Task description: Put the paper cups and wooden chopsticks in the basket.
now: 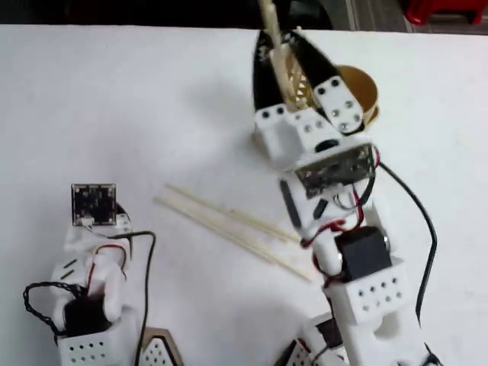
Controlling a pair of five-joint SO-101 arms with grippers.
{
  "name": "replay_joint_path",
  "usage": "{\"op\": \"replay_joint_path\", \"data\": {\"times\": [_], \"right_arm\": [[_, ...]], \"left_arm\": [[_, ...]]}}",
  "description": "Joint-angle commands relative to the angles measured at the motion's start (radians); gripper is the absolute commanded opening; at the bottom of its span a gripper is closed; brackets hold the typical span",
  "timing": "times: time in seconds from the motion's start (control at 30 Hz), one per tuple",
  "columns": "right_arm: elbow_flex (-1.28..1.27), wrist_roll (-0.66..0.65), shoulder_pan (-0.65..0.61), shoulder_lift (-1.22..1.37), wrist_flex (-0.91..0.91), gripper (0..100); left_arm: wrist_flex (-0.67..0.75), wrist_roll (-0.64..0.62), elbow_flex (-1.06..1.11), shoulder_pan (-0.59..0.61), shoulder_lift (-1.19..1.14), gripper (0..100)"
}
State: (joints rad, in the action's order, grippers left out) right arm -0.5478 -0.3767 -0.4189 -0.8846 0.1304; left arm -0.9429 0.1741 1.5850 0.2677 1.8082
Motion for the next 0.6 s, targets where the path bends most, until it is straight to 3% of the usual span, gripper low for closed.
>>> {"op": "replay_joint_path", "data": {"times": [0.0,0.23,0.57], "right_arm": [[0.025,0.011,0.053,0.101,-0.067,1.9],[0.025,0.025,0.099,0.312,-0.222,1.9],[0.025,0.247,0.186,0.483,-0.272,4.7]], "left_arm": [[0.023,0.005,-0.009,0.002,0.013,3],[0.023,0.005,-0.009,0.002,0.013,3],[0.023,0.005,-0.009,0.002,0.013,3]]}}
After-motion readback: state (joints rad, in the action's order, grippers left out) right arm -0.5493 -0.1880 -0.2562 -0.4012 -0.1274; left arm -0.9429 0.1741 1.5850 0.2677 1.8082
